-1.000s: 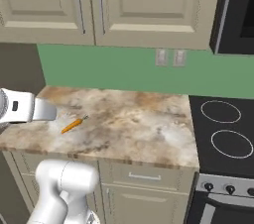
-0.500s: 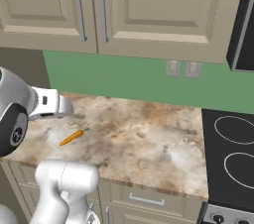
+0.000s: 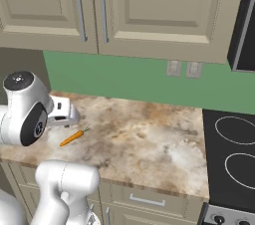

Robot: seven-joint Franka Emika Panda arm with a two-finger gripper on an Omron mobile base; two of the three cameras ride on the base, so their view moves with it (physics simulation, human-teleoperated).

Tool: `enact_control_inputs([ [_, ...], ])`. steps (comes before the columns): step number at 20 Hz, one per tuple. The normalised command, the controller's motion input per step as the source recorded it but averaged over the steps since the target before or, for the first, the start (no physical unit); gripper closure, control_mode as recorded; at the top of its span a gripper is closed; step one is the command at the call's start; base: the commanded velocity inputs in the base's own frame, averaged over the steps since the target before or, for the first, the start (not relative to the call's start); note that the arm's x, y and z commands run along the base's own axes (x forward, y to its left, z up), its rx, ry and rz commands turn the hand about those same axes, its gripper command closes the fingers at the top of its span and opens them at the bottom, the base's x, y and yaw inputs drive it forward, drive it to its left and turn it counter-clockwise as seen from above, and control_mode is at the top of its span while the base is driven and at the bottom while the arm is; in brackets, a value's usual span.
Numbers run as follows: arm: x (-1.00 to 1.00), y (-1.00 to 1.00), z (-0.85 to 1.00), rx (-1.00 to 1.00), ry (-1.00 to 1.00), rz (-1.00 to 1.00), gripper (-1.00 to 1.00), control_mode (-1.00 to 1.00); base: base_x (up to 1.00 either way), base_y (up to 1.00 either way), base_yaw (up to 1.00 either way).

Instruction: Place the liquor and beer on the top shelf of the fridge to keep them out of children's reach, and place the carrot on lower shelves for easy access.

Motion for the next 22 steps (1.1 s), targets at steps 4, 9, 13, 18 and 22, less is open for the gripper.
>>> enact_control_inputs([
  [4, 0.25, 0.33, -0.44, 0.00, 0.09, -0.07, -1.00, -1.00, 0.00, 0.00, 0.00],
  [9, 0.04, 0.13, -0.49, 0.02, 0.01, -0.10, -1.00, -1.00, 0.00, 0.00, 0.00],
  [13, 0.03, 0.00, -0.53, 0.11, 0.00, -0.22, -1.00, -1.00, 0.00, 0.00, 0.00],
  [18, 0.24, 0.01, -0.38, 0.09, 0.00, -0.26, -1.00, -1.00, 0.00, 0.00, 0.00],
  [22, 0.28, 0.29, -0.23, 0.03, 0.00, -0.20, -1.00, -1.00, 0.00, 0.00, 0.00],
])
